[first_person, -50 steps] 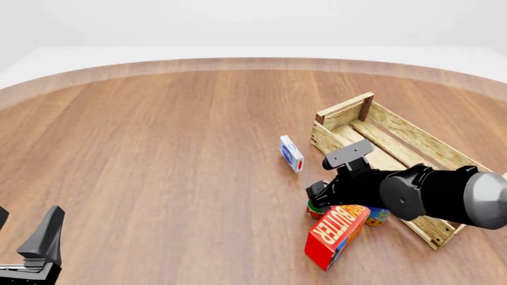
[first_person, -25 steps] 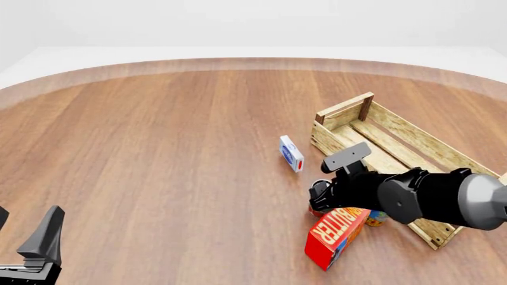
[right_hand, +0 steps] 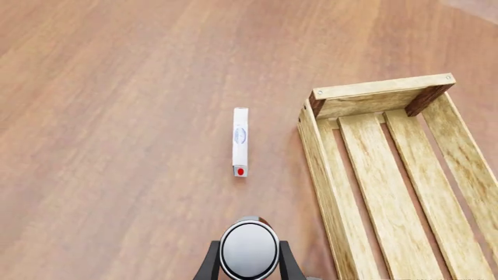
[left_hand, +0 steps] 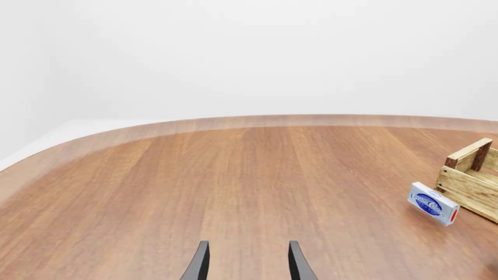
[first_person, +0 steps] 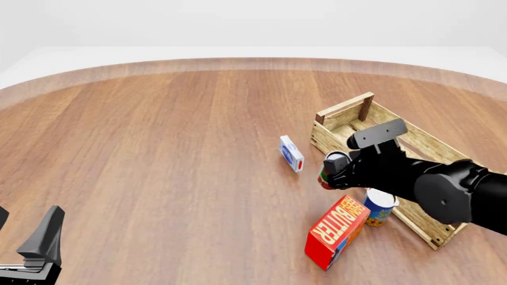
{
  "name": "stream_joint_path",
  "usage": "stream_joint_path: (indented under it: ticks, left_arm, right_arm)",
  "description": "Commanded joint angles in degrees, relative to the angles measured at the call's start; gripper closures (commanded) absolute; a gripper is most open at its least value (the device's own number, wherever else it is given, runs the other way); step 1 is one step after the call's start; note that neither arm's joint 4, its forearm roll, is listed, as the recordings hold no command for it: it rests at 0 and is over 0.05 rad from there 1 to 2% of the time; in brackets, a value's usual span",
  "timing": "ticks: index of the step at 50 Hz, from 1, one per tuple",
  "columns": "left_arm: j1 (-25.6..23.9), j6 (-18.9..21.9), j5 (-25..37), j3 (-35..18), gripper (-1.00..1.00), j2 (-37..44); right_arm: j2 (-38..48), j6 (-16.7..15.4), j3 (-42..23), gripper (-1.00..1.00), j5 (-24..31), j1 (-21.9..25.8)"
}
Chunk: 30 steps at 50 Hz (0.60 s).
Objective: Pick up the tomato sauce, and put it in the wooden tray.
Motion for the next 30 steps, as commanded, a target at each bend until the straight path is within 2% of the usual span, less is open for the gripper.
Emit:
stream_joint_path:
  ticks: [1, 4, 5, 13, 20, 21, 22, 23, 24, 26, 28, 30]
  left_arm:
    - [0.0, 0.0, 0.0, 0.0, -1.0, 0.0]
    - [0.0, 0.0, 0.0, 0.0, -1.0, 0.0]
    - [0.0, 0.0, 0.0, 0.0, -1.0, 0.0]
    - [0.0, 0.0, 0.0, 0.0, -1.0, 0.0]
    - [0.0, 0.0, 0.0, 0.0, -1.0, 0.0]
    - [0.0, 0.0, 0.0, 0.0, -1.0, 0.0]
    - [0.0, 0.0, 0.0, 0.0, -1.0, 0.0]
    - [0.0, 0.0, 0.0, 0.0, -1.0, 0.0]
    - [0.0, 0.0, 0.0, 0.0, -1.0, 0.0]
    - [0.0, 0.0, 0.0, 0.0, -1.0, 0.0]
    - [0.0, 0.0, 0.0, 0.0, -1.0, 0.0]
    - [0.0, 0.0, 0.0, 0.0, -1.0, 0.0]
  right_arm:
    - [-8.71, 1.66, -1.45, 1.0, 3.25, -2.89]
    - [-11.65, 1.2, -3.28, 1.0, 6.51, -4.18]
    - [-12.21, -0.74, -3.53, 1.0, 6.98, -5.23]
    - [-11.63, -1.77, -7.62, 1.0, 9.44, -10.53]
    - [-9.31, -3.44, -14.99, 1.0, 13.43, -15.61]
    - [-9.3, -3.44, -15.0, 1.0, 13.44, -15.61]
    - [-7.68, -4.98, -16.32, 1.0, 12.95, -18.6]
    - [-6.39, -5.43, -16.66, 1.0, 12.21, -19.45]
    - [-3.82, -3.58, -17.65, 1.0, 11.79, -19.03]
    - [-1.06, -5.16, -17.47, 1.0, 9.95, -21.19]
    - [0.85, -4.84, -17.71, 1.0, 9.08, -21.51]
    - [5.15, -6.09, -17.91, 1.0, 7.01, -21.97]
